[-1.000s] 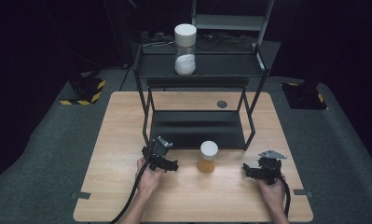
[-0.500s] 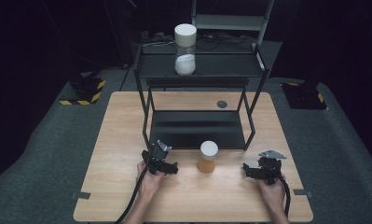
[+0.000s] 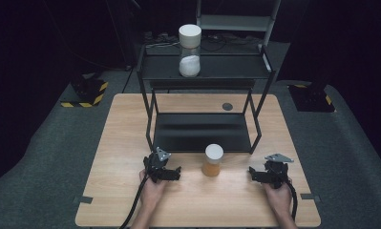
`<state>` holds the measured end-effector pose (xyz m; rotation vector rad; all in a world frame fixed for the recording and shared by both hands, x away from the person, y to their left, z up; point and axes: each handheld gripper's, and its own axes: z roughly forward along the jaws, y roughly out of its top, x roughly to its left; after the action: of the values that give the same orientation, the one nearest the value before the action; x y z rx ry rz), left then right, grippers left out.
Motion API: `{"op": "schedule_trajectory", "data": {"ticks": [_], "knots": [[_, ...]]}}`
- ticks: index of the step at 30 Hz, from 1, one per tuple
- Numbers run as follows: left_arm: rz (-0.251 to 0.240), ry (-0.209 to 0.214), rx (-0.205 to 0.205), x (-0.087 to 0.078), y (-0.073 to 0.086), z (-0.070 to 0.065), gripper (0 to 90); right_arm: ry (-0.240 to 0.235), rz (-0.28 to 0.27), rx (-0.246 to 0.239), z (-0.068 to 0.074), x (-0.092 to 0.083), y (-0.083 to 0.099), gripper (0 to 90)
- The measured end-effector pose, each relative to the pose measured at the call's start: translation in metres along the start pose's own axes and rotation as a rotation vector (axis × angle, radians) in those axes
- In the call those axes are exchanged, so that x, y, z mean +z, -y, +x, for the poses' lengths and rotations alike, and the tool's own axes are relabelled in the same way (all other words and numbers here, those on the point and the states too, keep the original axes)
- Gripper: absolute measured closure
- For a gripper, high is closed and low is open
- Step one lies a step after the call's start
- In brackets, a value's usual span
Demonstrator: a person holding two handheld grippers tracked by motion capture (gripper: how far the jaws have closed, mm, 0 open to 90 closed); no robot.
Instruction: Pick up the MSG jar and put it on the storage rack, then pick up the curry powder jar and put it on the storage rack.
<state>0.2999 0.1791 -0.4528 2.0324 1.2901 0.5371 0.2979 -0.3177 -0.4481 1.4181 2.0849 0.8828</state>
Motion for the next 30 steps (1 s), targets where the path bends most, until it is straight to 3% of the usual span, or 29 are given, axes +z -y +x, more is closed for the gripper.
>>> {"op": "schedule_trajectory", "data": {"ticks": [21,30], "knots": [[0.001,0.003,0.001,0.000,0.000,0.001,1.4,0.007,0.003,0.007,0.002,0.000,-0.001,4.7],[0.000,0.003,0.001,0.000,0.000,0.001,1.4,-0.028,0.053,-0.001,0.001,-0.005,-0.012,4.8]]}}
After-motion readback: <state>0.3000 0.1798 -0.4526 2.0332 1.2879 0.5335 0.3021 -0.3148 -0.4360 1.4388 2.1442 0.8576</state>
